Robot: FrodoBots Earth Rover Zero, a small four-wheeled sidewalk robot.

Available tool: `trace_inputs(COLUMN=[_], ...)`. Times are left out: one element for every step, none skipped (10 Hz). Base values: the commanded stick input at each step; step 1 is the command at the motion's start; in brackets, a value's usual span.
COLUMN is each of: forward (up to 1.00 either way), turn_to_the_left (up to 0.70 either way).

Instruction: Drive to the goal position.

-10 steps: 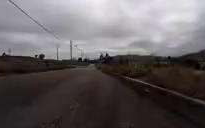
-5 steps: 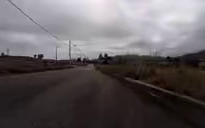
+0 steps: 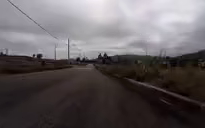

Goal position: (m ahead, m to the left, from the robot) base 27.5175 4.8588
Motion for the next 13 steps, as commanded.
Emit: trace_inputs(forward=[0.7,0.7,0.7,0.7,0.7,0.7,0.7,0.7,0.7,0.7,0.7,0.7,0.7], turn_to_the_left=[0.0,0.0,0.0,0.0,0.0,0.0,0.0,0.0,0.0,0.0,0.0,0.0,0.0])
